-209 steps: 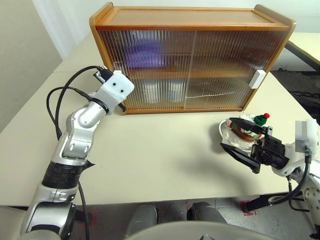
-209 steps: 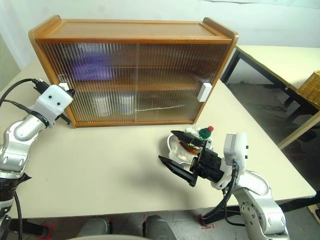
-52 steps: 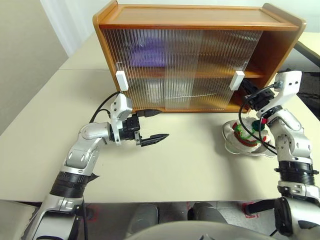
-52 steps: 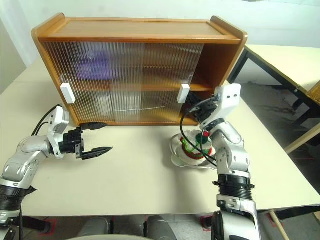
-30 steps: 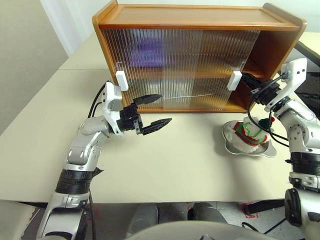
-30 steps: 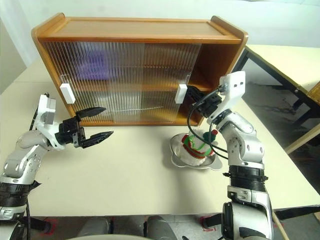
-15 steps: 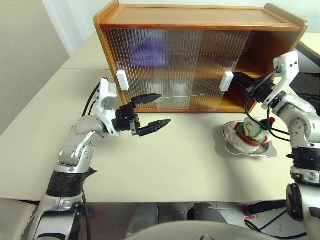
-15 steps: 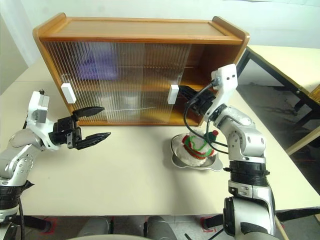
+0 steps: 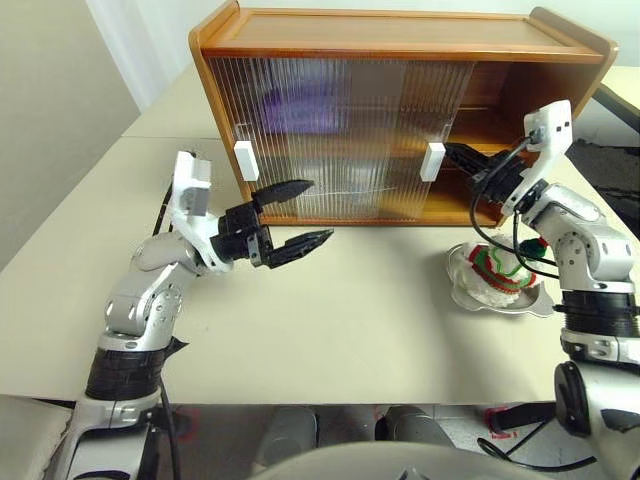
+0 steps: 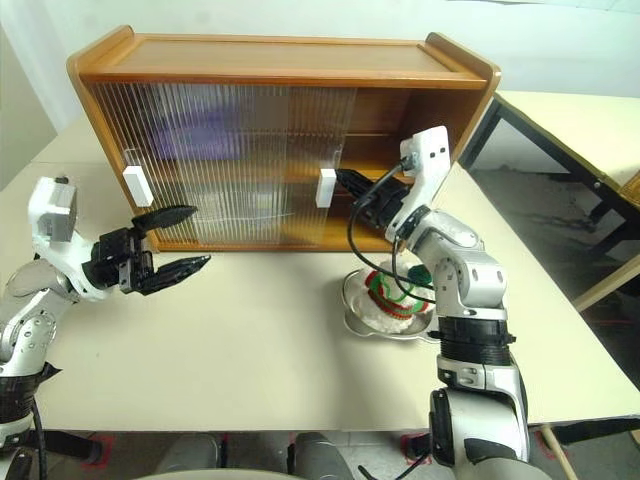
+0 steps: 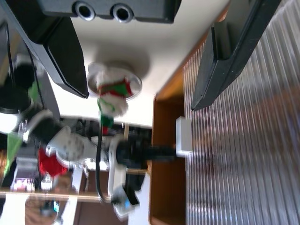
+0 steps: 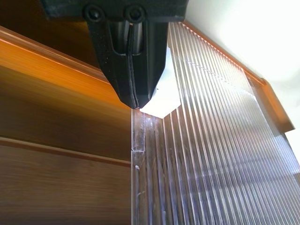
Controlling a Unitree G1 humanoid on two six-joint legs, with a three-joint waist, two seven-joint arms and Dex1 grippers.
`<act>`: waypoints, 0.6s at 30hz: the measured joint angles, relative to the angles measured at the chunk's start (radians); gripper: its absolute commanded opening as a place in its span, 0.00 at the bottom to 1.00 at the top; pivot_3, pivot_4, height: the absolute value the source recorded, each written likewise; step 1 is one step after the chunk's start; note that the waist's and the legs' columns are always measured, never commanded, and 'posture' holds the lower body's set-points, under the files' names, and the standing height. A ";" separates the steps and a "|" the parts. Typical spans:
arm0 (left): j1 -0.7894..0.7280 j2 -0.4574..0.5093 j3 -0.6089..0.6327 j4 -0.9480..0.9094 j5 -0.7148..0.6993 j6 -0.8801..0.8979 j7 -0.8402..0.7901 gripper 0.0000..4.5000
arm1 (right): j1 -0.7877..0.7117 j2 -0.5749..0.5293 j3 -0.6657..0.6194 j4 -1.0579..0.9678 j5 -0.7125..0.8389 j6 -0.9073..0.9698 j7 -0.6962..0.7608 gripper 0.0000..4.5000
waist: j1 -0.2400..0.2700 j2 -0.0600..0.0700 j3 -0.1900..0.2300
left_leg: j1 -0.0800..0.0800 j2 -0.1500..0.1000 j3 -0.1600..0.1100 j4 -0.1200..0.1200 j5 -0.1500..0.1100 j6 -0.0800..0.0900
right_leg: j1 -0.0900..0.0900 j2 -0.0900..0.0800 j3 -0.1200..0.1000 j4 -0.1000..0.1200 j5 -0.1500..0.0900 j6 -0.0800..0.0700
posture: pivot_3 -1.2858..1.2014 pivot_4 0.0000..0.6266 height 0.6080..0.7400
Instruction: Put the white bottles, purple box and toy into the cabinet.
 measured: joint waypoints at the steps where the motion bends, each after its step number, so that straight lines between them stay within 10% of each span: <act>1: 0.001 0.000 0.004 0.000 -0.005 0.000 0.000 1.00 | -0.006 0.005 0.004 0.000 0.000 0.001 -0.001 0.01 | 0.000 0.000 0.000 | 0.000 0.000 0.000 0.000 0.000 0.000 | 0.000 0.000 0.000 0.000 0.000 0.000 | 0.57 0.00 1.00; 18: 0.024 0.036 0.035 0.017 -0.018 -0.001 -0.028 1.00 | -0.033 0.073 0.038 -0.011 0.000 0.011 -0.021 0.01 | 0.001 0.000 0.000 | 0.000 0.001 -0.001 -0.001 0.001 -0.002 | -0.001 0.001 0.000 0.001 -0.001 -0.007 | 0.58 0.01 1.00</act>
